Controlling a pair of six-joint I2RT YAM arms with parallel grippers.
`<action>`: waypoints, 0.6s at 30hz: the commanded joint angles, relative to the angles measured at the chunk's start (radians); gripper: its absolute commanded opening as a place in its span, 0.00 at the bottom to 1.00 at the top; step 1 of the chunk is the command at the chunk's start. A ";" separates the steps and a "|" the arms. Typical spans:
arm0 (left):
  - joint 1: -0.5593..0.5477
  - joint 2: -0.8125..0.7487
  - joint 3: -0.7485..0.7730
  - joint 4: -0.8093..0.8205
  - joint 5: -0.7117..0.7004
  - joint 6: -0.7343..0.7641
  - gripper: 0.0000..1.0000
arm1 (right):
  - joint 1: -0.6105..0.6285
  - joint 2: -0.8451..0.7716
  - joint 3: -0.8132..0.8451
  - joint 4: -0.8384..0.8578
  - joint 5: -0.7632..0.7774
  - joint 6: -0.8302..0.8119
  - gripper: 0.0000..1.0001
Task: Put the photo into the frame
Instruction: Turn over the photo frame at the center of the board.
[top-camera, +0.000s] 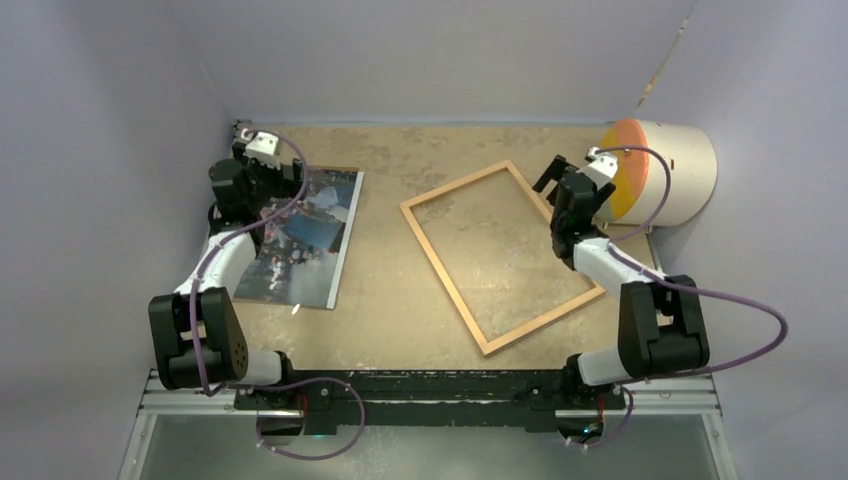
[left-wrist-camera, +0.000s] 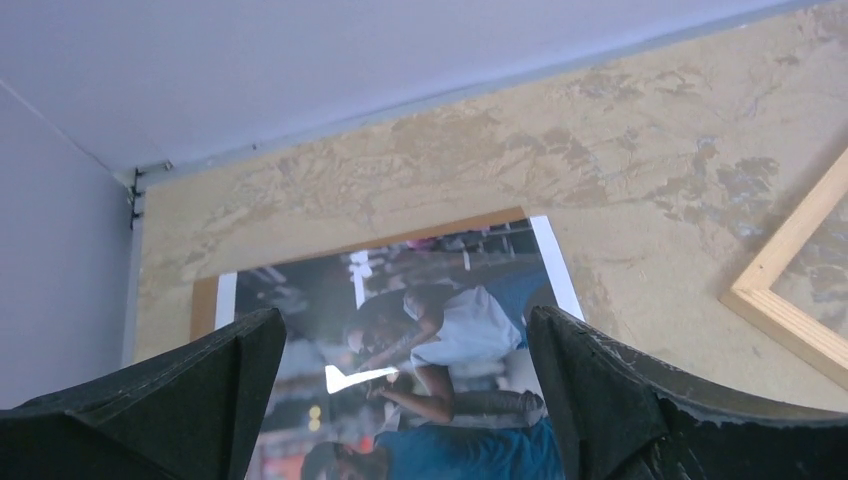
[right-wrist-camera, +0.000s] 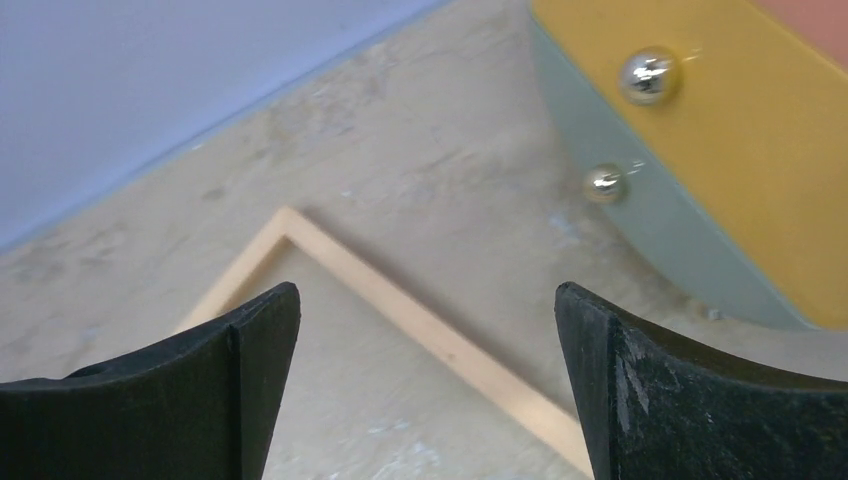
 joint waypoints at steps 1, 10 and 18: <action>0.030 -0.007 0.145 -0.420 0.048 0.037 1.00 | -0.020 -0.042 0.108 -0.359 -0.319 0.228 0.99; 0.044 -0.014 0.241 -0.709 0.008 0.102 1.00 | 0.417 0.093 0.262 -0.495 -0.262 0.028 0.98; 0.044 -0.077 0.224 -0.863 0.030 0.181 1.00 | 0.554 0.273 0.337 -0.596 -0.297 -0.040 0.95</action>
